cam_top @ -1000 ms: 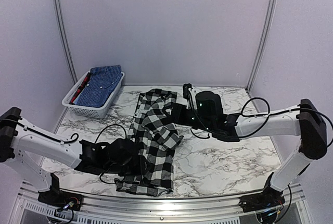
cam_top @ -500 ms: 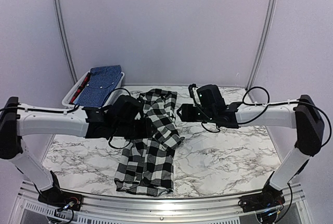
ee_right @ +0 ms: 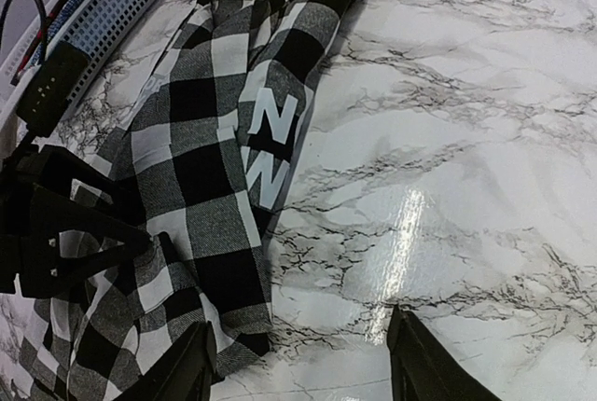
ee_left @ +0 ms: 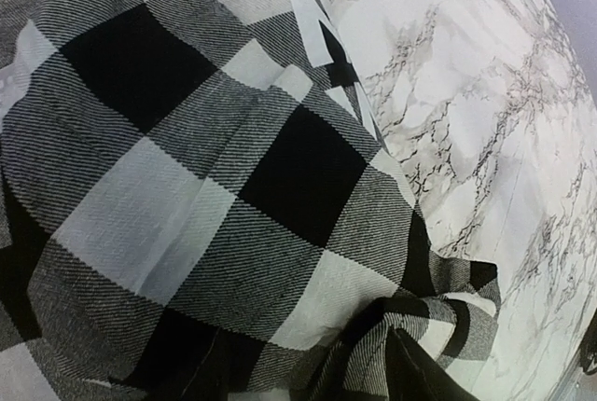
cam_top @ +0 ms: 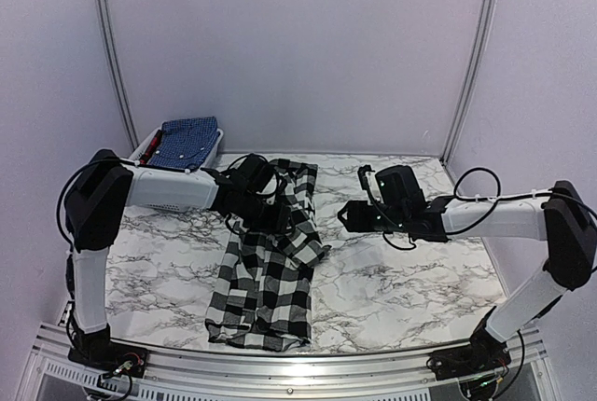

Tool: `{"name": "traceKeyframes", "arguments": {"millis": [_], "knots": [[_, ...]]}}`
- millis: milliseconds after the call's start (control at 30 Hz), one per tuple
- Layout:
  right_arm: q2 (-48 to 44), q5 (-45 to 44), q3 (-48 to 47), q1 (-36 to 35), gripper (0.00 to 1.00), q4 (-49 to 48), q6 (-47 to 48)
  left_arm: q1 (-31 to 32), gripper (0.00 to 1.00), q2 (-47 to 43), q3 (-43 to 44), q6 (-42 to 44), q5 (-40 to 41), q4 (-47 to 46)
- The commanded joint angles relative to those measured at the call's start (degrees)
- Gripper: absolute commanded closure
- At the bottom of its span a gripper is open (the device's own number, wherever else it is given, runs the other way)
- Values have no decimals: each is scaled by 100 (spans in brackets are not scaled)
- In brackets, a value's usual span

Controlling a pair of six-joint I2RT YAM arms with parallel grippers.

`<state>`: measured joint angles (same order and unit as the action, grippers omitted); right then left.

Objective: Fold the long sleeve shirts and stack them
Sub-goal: Fold the 1/3-folded shirt at the center of the board.

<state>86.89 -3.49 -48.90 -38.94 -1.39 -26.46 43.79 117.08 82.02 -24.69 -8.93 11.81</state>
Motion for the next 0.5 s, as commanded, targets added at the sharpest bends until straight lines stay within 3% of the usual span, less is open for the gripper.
{"name": "traceKeyframes", "arguments": {"millis": [0,467], "knots": [[-29,202,-88,71,41,-208,189,-19,42,250,203,341,-710,366],[334,592,-232,455,41,-476,237,168,45,-235,-186,358,-691,387]]}}
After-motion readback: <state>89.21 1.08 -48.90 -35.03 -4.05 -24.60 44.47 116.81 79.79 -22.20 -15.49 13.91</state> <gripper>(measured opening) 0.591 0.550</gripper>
